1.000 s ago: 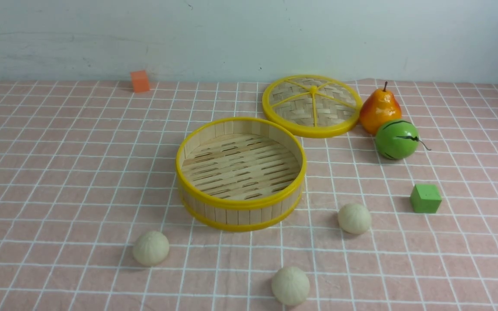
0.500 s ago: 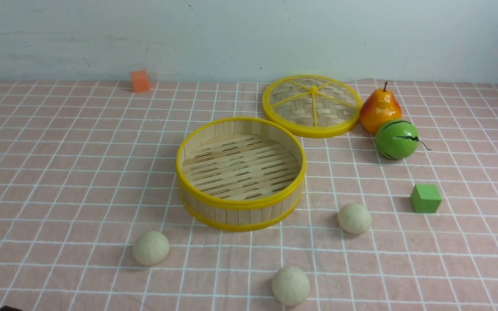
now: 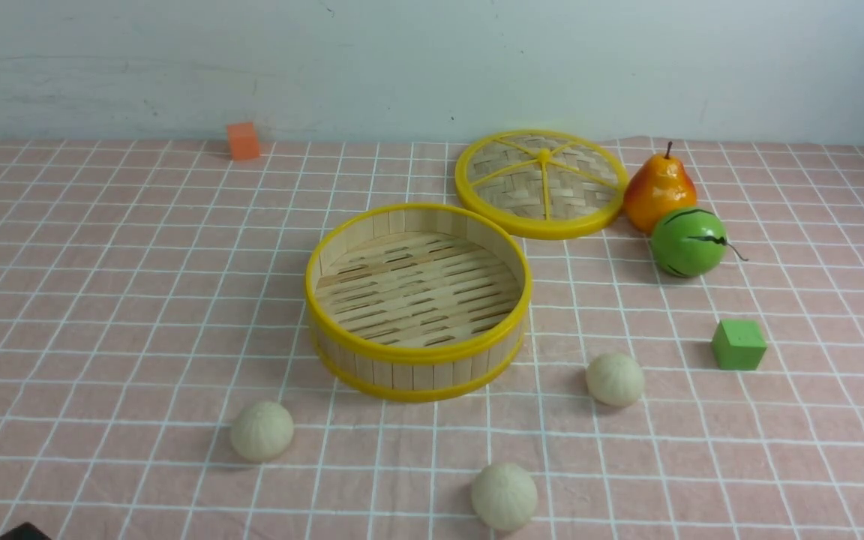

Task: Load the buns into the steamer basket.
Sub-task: Use the left arm to grab a steamed stuffed bun

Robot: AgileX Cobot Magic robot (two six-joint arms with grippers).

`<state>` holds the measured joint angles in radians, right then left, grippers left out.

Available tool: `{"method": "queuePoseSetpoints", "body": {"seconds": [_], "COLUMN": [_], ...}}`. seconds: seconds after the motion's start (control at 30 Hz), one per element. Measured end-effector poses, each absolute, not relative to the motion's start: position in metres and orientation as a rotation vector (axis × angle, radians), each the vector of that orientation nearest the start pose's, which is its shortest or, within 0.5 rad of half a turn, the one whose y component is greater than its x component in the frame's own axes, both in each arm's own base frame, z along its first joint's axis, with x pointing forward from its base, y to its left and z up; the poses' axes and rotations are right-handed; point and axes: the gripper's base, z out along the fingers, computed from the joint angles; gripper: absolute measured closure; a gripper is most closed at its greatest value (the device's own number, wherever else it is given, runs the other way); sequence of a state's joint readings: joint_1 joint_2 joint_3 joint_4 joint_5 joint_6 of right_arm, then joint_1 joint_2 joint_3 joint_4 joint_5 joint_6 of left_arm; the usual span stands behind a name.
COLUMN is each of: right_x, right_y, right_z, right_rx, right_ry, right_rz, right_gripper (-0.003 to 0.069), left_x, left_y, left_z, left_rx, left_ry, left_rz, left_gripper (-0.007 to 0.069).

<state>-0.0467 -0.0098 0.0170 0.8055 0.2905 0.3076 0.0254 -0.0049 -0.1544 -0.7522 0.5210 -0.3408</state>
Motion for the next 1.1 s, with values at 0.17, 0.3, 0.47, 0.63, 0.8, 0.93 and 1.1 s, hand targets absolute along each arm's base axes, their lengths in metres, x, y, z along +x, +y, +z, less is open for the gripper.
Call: {"method": "queuePoseSetpoints", "body": {"seconds": [0.17, 0.3, 0.47, 0.63, 0.8, 0.93, 1.1], "right_x": [0.055, 0.068, 0.114, 0.169, 0.201, 0.209, 0.211], "right_y": [0.015, 0.013, 0.019, 0.036, 0.071, 0.108, 0.131], "right_z": [0.224, 0.264, 0.331, 0.358, 0.347, 0.331, 0.307], "right_rx": [0.612, 0.429, 0.068, -0.256, -0.622, -0.928, -1.038], "right_ry": [1.565, 1.603, 1.764, 2.016, 2.257, 2.381, 2.515], "right_rz": [0.795, 0.603, 0.389, 0.468, 0.611, 0.593, 0.455], "right_gripper": [0.0536, 0.0669, 0.0679, 0.0675, 0.0672, 0.0669, 0.0669], "left_x": [0.047, 0.063, 0.097, 0.133, 0.170, 0.209, 0.262], "left_y": [-0.033, -0.030, -0.026, -0.037, -0.062, -0.086, -0.111], "left_z": [0.266, 0.295, 0.323, 0.326, 0.319, 0.309, 0.289], "left_rx": [-0.469, -0.300, -0.087, 0.093, 0.302, 0.403, 0.396], "left_ry": [1.890, 2.074, 2.399, 2.582, 2.686, 2.742, 2.806], "left_rz": [-0.842, -0.646, -0.443, -0.434, -0.387, -0.298, -0.235], "left_gripper": [0.0561, 0.0638, 0.0638, 0.0638, 0.0638, 0.0606, 0.0425]}}
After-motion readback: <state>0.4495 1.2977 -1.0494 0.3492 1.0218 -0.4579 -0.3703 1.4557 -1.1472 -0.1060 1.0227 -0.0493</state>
